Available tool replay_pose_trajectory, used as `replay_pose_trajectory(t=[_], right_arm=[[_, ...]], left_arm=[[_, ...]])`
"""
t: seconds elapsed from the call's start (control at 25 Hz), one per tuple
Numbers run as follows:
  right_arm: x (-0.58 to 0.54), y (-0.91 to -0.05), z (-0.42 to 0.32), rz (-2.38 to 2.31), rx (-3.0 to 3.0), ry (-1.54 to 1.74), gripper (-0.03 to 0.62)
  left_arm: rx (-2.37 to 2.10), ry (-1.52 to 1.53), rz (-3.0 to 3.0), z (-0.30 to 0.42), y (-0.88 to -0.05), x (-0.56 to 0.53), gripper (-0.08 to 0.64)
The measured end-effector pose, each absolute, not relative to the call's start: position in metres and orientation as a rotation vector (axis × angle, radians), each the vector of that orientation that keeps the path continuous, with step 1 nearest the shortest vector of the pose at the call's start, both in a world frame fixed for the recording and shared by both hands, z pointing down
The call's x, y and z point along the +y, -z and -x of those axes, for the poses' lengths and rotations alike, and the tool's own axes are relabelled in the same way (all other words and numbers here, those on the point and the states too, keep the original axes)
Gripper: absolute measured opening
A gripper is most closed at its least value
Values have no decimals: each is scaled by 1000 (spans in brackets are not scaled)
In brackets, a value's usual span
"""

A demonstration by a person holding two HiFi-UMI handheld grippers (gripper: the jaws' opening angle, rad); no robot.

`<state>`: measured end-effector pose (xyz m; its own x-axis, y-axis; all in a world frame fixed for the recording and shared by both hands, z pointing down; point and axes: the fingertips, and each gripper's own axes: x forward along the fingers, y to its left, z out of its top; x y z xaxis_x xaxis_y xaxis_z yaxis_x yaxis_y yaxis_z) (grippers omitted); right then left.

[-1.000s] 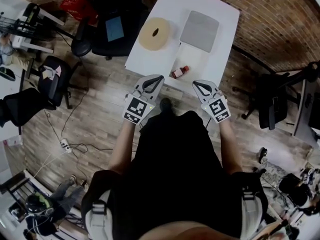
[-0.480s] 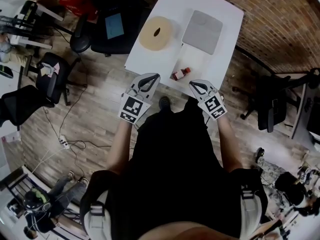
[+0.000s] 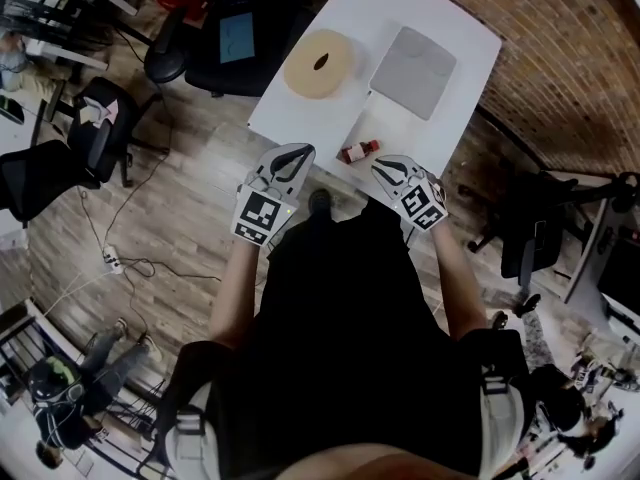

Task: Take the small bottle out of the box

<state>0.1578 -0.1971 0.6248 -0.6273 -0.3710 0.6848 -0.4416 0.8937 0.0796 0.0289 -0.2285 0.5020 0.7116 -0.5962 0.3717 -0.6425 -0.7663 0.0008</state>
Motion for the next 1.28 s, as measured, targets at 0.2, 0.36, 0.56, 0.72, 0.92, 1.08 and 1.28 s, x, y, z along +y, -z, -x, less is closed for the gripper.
replay_pose_trajectory(t=[0.2, 0.36, 0.56, 0.72, 0.92, 1.08, 1.28], right_arm=[[-203, -638, -161, -481, -2288, -111, 61], [-208, -648, -161, -424, -2272, -96, 81], [-209, -658, -155, -334, -2250, -46, 101], [-211, -667, -154, -274, -2233, -9, 114], [-211, -678, -147, -200, -2207, 26, 127], [-212, -684, -140, -150, -2189, 45, 137], [-212, -696, -139, -94, -2159, 81, 138]], left_arm=[[-1070, -533, -2748, -27, -502, -234, 18], [-1095, -537, -2726, -27, -504, -234, 18], [-1128, -543, -2701, -23, -504, -231, 18], [-1164, -544, -2679, -23, -505, -228, 18], [-1216, -533, -2642, -14, -506, -224, 18], [-1254, -528, -2616, -5, -505, -221, 18], [-1300, -520, -2583, 1, -505, -216, 18]])
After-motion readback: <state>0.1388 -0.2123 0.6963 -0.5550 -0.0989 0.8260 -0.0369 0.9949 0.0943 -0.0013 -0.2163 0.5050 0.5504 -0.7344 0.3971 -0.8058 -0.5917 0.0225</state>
